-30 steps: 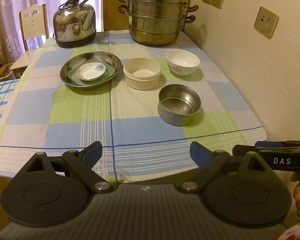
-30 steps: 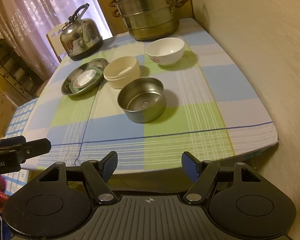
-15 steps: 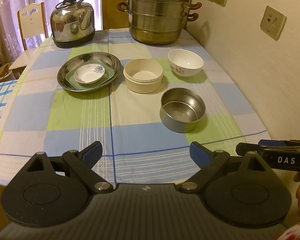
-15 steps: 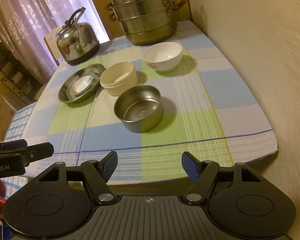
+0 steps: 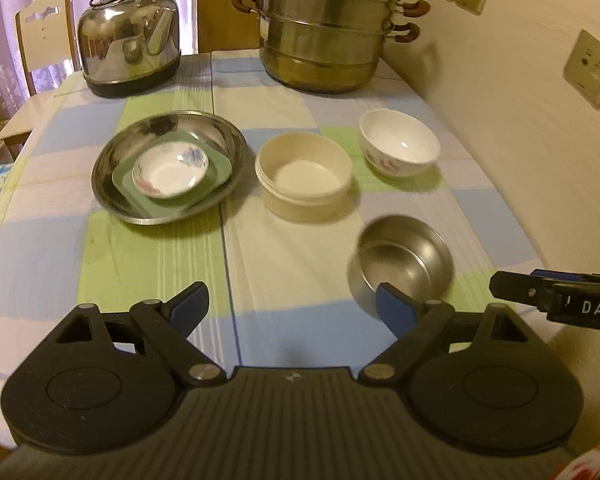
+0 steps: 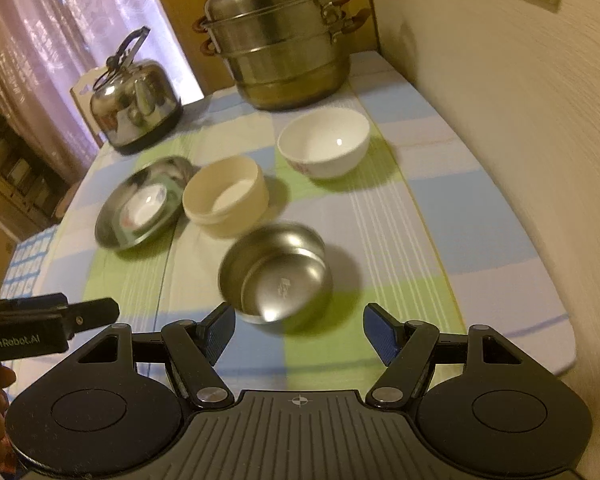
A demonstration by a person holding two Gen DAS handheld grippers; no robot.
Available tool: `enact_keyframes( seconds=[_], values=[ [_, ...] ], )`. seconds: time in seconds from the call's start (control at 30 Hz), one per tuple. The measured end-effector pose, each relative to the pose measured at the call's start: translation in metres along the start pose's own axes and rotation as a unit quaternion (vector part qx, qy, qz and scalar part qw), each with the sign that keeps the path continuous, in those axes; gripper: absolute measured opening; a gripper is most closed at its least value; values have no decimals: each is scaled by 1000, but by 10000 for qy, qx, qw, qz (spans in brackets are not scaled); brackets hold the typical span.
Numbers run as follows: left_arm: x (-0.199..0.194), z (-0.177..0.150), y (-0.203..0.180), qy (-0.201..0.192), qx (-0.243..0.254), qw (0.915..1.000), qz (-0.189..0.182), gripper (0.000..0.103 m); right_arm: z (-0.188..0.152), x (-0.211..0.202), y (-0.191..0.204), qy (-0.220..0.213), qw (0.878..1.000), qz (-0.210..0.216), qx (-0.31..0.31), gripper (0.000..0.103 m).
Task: Organize plates and bowls
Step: 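Move both tools to the cream plastic bowl and grip its rim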
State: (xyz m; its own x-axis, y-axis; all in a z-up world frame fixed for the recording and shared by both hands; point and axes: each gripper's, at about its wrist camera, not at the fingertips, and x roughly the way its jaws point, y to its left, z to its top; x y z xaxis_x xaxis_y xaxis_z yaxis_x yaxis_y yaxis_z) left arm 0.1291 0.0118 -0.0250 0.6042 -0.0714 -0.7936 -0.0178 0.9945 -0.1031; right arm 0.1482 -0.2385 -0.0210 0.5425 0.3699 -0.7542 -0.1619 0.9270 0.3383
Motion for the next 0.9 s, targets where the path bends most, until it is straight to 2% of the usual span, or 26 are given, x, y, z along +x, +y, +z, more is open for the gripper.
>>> enact_keyframes(
  seconds=[0.33,0.47,0.67,0.9],
  values=[
    [53,46,28,-28,29,9999,-131,81,41,60,15,-53,9997,154,159,71],
    [75,58,32,-17,70,9997,-212,69,52,83,22,-70,9998,150,145,71],
    [103,71,38,32,-23,9991,-411,60,66,111,33,-133,9998,137,-18,70],
    [129,88,41,62,-78,9985,-534,49,78,138,39,-129,9999,98,-31,53]
  ],
)
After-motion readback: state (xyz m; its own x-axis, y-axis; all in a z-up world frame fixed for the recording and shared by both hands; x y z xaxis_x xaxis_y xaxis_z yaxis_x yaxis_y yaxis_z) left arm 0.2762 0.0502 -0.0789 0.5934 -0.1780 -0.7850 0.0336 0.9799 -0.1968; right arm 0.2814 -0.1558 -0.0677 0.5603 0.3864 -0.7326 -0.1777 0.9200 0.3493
